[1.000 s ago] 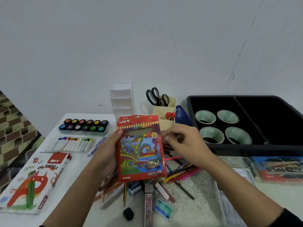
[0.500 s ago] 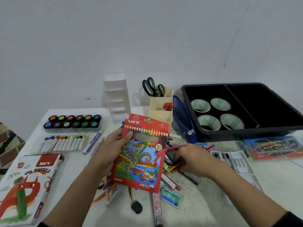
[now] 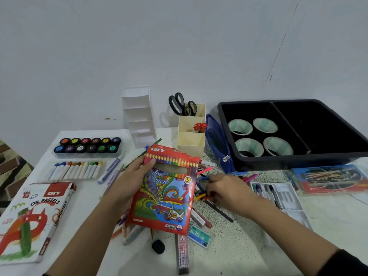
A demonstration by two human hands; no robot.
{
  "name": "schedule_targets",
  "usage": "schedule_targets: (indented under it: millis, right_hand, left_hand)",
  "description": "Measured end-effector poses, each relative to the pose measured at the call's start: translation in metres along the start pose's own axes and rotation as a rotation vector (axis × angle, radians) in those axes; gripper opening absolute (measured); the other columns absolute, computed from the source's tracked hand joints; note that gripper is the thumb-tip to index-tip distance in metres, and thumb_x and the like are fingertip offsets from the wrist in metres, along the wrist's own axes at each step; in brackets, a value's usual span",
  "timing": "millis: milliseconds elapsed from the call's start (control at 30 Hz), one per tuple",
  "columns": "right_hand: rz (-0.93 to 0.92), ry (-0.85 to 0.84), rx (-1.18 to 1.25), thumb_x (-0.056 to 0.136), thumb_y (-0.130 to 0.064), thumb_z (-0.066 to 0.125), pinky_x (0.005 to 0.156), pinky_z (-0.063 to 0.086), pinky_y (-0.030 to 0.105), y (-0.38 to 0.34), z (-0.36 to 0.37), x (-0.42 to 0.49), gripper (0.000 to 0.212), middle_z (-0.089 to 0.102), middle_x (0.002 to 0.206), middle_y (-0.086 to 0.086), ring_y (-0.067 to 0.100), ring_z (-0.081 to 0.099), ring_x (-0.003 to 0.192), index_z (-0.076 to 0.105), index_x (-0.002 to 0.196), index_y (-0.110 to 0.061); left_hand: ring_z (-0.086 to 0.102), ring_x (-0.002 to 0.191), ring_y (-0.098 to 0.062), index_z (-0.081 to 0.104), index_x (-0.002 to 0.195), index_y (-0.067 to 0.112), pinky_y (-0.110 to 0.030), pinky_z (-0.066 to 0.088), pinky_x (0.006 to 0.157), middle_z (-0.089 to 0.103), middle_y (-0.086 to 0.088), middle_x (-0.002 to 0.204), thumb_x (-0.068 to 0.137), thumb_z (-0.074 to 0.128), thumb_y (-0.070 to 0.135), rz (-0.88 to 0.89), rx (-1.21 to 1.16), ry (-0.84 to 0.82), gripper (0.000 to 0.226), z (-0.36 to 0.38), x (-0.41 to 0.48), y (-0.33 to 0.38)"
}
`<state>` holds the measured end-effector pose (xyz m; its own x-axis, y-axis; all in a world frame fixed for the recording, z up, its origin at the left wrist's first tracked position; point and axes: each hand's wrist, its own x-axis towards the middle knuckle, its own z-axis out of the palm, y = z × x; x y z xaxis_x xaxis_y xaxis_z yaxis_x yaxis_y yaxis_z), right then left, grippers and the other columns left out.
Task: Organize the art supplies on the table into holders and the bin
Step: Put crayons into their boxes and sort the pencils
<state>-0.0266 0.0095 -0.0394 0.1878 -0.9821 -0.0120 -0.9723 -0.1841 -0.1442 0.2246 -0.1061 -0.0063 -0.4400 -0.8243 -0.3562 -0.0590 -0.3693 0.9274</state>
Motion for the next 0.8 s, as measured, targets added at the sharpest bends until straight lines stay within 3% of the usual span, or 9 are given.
schedule_targets:
  millis: [100,167,300,433,567,700,800]
  right_hand:
    - [0.018,0.055,0.159,0.092,-0.021,0.066,0.073,0.046,0.028,0.004,-0.006,0.002,0.002,0.057,0.098,-0.01,0.01,0.056,0.093,0.067,0.094,-0.022]
    - [0.077,0.109,0.309,0.094,-0.022,0.066,0.078,0.05,0.028,0.005,-0.017,0.005,0.006,0.058,0.094,-0.015,0.003,0.055,0.091,0.062,0.09,-0.025]
    - [0.134,0.259,0.66,0.098,-0.016,0.062,0.072,0.045,0.013,-0.005,-0.042,0.016,0.008,0.064,0.092,-0.015,0.0,0.059,0.086,0.061,0.094,-0.024]
    - [0.19,0.479,0.963,0.103,-0.014,0.053,0.075,0.049,0.027,-0.012,-0.061,0.038,0.009,0.067,0.092,-0.007,0.006,0.06,0.079,0.059,0.102,-0.021]
    - [0.235,0.448,1.277,0.109,-0.014,0.037,0.057,0.038,0.02,-0.022,-0.067,0.059,0.009,0.068,0.089,0.007,0.005,0.046,0.057,0.045,0.107,-0.017]
    - [0.376,0.672,1.552,0.11,-0.015,0.032,0.055,0.037,0.03,-0.026,-0.062,0.073,0.012,0.068,0.076,0.004,0.013,0.042,0.055,0.043,0.114,-0.012]
    - [0.418,0.797,1.67,0.11,-0.015,0.032,0.06,0.042,0.032,-0.028,-0.06,0.079,0.011,0.07,0.08,0.009,0.016,0.047,0.056,0.041,0.115,-0.013]
  left_hand:
    - [0.074,0.094,-0.031,0.059,0.125,0.024,-0.046,0.058,0.083,0.076,-0.009,0.105,0.096,0.058,0.04,0.004,-0.007,0.04,0.033,-0.003,-0.002,0.001]
    - [0.074,0.091,-0.031,0.061,0.119,0.024,-0.045,0.058,0.081,0.076,-0.009,0.102,0.097,0.058,0.04,0.015,0.004,0.081,0.028,-0.007,-0.004,0.003]
    - [0.075,0.089,-0.032,0.062,0.117,0.023,-0.047,0.058,0.083,0.076,-0.011,0.101,0.096,0.06,0.038,0.044,0.02,0.133,0.026,-0.016,-0.007,0.007]
    - [0.075,0.089,-0.031,0.06,0.117,0.028,-0.047,0.058,0.083,0.077,-0.008,0.099,0.096,0.059,0.038,0.063,0.049,0.104,0.023,-0.02,-0.014,0.013]
    - [0.075,0.088,-0.031,0.059,0.115,0.03,-0.051,0.058,0.086,0.077,-0.006,0.097,0.096,0.057,0.042,0.078,0.13,0.101,0.022,-0.026,-0.017,0.018]
    - [0.075,0.09,-0.03,0.062,0.114,0.032,-0.053,0.057,0.09,0.077,-0.006,0.098,0.095,0.057,0.045,0.047,0.227,0.077,0.023,-0.034,-0.022,0.022]
    - [0.074,0.092,-0.028,0.063,0.115,0.032,-0.053,0.056,0.091,0.076,-0.005,0.101,0.096,0.055,0.046,0.043,0.274,0.054,0.025,-0.04,-0.025,0.025]
